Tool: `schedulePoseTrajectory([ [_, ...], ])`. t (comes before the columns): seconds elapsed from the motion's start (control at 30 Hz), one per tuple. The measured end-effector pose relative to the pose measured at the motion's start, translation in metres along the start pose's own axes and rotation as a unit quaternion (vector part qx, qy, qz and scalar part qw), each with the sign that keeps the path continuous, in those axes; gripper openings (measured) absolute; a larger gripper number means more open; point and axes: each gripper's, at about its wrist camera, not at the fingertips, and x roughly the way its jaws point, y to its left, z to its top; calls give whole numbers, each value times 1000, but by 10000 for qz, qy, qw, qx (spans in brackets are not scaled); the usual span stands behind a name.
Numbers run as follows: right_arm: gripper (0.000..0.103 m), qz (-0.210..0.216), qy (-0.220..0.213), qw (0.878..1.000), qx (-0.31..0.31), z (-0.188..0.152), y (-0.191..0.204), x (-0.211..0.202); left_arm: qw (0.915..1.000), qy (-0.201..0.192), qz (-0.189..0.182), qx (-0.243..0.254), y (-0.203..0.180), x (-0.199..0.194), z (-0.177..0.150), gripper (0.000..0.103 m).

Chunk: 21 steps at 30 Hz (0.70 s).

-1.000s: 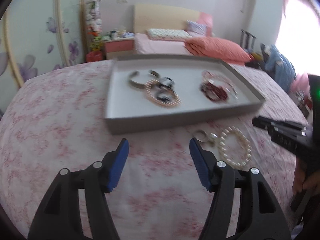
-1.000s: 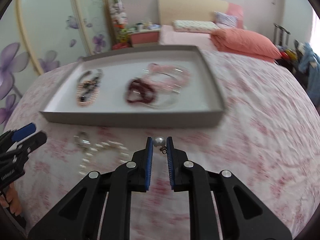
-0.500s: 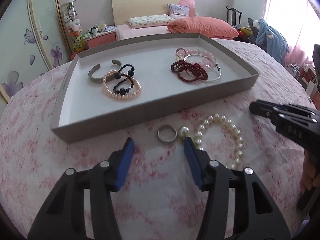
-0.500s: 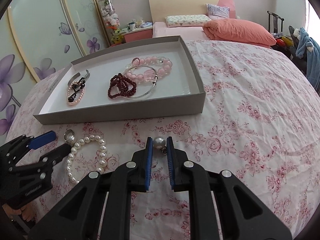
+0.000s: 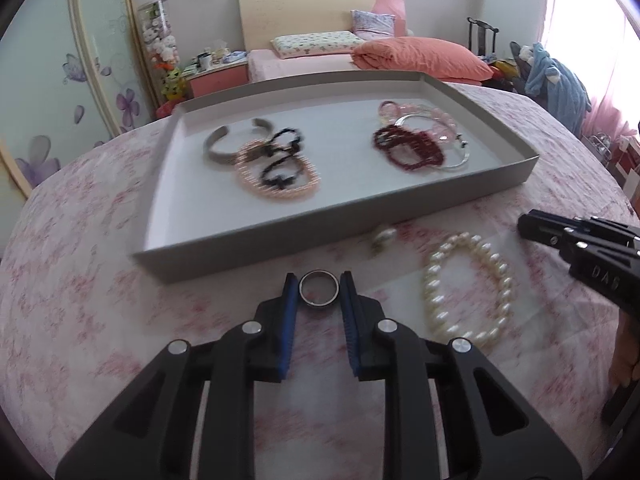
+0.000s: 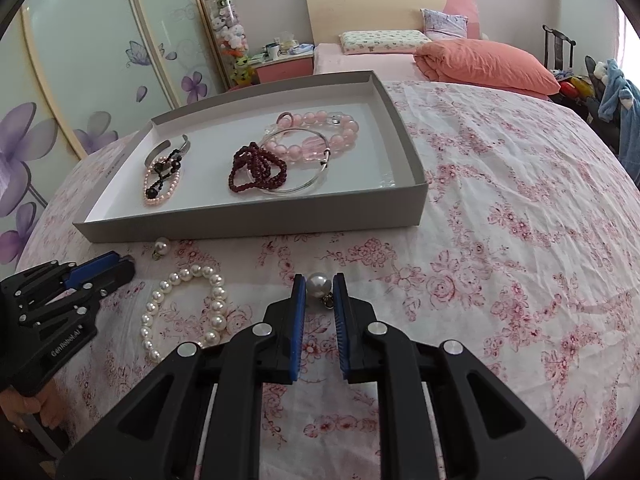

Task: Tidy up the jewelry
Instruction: 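Lift the silver ring and pearl earring toward the gray tray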

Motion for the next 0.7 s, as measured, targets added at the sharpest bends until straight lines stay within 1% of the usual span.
schedulePoseTrajectory([
  [0.07,15,-29,-3,10000,-47,0,2,0,9999,3,79,-66,7,-3,-4,24],
  [0.13,15,-39,4,10000,-65,-1,3,1,9999,7,113,-113,12,-5,-6,30],
  [0.4,16,-80,9,9999,-105,-1,2,1,9999,11,142,-92,12,-6,-6,31],
  [0.47,16,-78,11,9999,-107,-2,2,1,9999,10,129,-100,11,-7,-7,30],
  [0.5,16,-78,10,9999,-103,-2,2,1,9999,8,122,-94,11,-7,-7,27],
  [0.53,16,-82,10,9999,-105,-2,2,1,9999,5,120,-89,10,-7,-7,23],
  [0.7,16,-100,14,9999,-121,-2,3,1,9998,7,165,-91,8,-6,-7,22],
])
